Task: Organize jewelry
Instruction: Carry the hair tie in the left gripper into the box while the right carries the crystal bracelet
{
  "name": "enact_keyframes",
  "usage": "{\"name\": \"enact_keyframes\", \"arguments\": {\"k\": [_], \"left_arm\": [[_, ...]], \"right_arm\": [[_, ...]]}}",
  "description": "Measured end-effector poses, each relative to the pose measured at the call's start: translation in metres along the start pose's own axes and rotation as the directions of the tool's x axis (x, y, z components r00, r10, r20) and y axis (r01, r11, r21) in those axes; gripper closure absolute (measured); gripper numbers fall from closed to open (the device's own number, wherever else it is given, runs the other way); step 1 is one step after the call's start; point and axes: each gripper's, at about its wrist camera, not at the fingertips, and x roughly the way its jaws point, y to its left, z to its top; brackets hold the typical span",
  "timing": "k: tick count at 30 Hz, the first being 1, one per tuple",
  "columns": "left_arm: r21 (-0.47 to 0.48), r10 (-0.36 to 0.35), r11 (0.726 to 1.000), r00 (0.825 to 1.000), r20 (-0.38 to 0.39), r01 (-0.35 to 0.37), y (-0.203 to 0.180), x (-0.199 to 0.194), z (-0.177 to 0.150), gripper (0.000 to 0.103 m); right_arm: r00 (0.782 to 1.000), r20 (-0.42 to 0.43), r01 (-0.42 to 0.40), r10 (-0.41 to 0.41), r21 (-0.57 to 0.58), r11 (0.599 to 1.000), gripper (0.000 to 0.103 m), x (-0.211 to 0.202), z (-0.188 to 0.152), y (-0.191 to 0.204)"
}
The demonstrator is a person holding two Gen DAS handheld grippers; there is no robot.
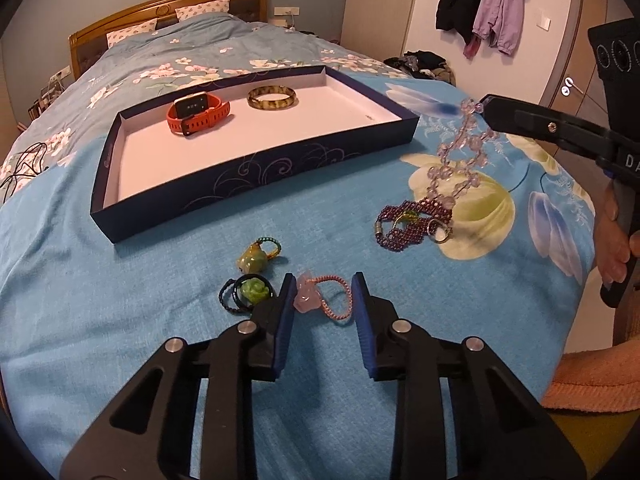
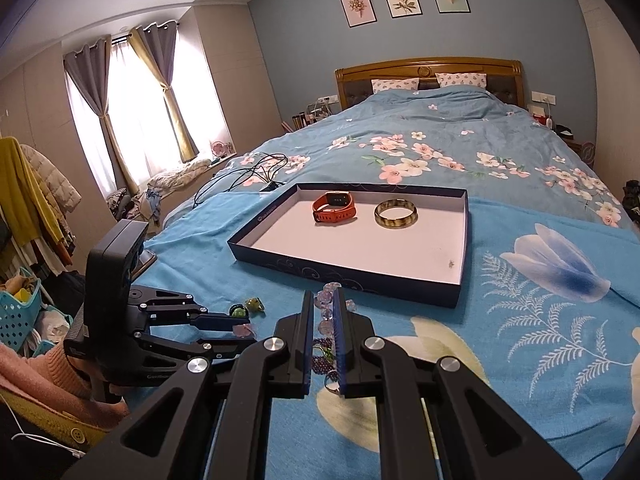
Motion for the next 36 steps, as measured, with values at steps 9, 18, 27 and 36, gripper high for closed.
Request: {"name": "enact_keyframes", "arguments": {"k": [9,18,27,36], "left_arm": [[-0.010,0.005,1.000,0.998,0.055,-0.004,0.000,-0.016,0.009,0.075],[-0.025,0.030,0.999,0.995,0.096,-0.028,0.004,-0.028,0.019,0.075],[-0.036,0.051,0.998,0.990,0.129,-0.046,0.007,-0.035,0.026,0.075],[-0.043,0.063,0.997,0.988,0.144,-0.057,0.010,-0.037,0.032,0.075]], "right_arm": [[1.000,0.011,-0.004,0.004,-0.009,1.000,0.095,0.004,0.007,0.003],[1.000,0.016,-0.010,0.010,-0.022,1.000,0.095,0.012,0.016,0.006],[1.000,0.019,-0.016,0.016,-0.020,1.000,0.095,0.017,0.021,0.005],[0.999,0.025,-0.020,0.021,-0.028,0.999,0.095,0.024,0.029,0.007]]}}
